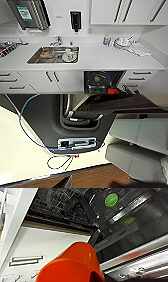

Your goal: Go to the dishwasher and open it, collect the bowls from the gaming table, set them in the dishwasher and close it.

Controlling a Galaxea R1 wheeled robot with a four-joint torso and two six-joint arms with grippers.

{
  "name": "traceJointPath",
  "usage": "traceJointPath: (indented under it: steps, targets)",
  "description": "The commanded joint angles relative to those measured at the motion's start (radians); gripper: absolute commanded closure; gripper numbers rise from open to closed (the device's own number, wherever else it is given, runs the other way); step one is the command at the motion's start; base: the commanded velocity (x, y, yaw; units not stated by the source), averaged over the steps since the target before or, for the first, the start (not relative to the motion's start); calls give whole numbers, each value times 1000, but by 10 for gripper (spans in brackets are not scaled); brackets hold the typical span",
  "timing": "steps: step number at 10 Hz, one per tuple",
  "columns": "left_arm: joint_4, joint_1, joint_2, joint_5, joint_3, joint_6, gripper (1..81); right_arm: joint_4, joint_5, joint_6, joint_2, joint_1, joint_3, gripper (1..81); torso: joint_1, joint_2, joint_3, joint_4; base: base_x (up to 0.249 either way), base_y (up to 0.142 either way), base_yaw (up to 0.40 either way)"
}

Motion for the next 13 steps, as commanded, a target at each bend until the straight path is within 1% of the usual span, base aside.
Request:
traceJointPath:
  steps: [1, 2, 3, 4, 5, 6, 7, 8, 9, 10, 11, 12, 13]
  targets:
    - [12, 9, 79, 144, -74, 7, 10, 77, -140, -1, 50, 198, -141, 811, 0, 0, 0, 0, 0, 0, 0]
    - [14, 14, 100, 144, -108, 7, 10, 83, -142, -1, 75, 212, -179, 811, 0, 0, 0, 0, 0, 0, 0]
    - [15, 14, 108, 144, -116, 8, 10, 83, -149, -1, 93, 232, -207, 811, 0, 0, 0, 0, 0, 0, 0]
    - [15, 14, 110, 144, -116, 8, 10, 88, -182, -1, 96, 247, -224, 10, 0, 0, 0, 0, 0, 0, 0]
    - [17, 15, 114, 144, -116, 10, 10, 88, -190, 21, 83, 261, -218, 10, 0, 0, 0, 0, 0, 0, 0]
    - [23, 14, 116, 142, -117, 21, 10, 92, -188, 42, 45, 264, -187, 10, 0, 0, 0, 0, 0, 0, 0]
    - [23, 14, 119, 141, -117, 24, 10, 85, -196, 47, -2, 264, -145, 10, 0, 0, 0, 0, 0, 0, 0]
    - [23, 9, 123, 135, -131, 27, 10, 60, -318, 43, -58, 253, -151, 10, 0, 0, 0, 0, 0, 0, 0]
    - [23, 5, 131, 130, -153, 27, 10, 2, -410, 44, -91, 217, -181, 10, 0, 0, 0, 0, 0, 0, 0]
    - [23, -2, 143, 130, -185, 27, 10, -53, -450, 44, -128, 163, -184, 10, 0, 0, 0, 0, 0, 0, 0]
    - [21, -5, 149, 128, -206, 27, 10, -82, -459, 42, -158, 103, -170, 10, 0, 0, 0, 0, 0, 0, 0]
    - [20, -8, 154, 125, -223, 27, 10, -96, -459, 42, -175, 53, -162, 10, 0, 0, 0, 0, 0, 0, 0]
    - [20, -12, 156, 125, -229, 27, 10, -96, -459, 41, -192, 5, -152, 10, 0, 0, 0, 0, 0, 0, 0]
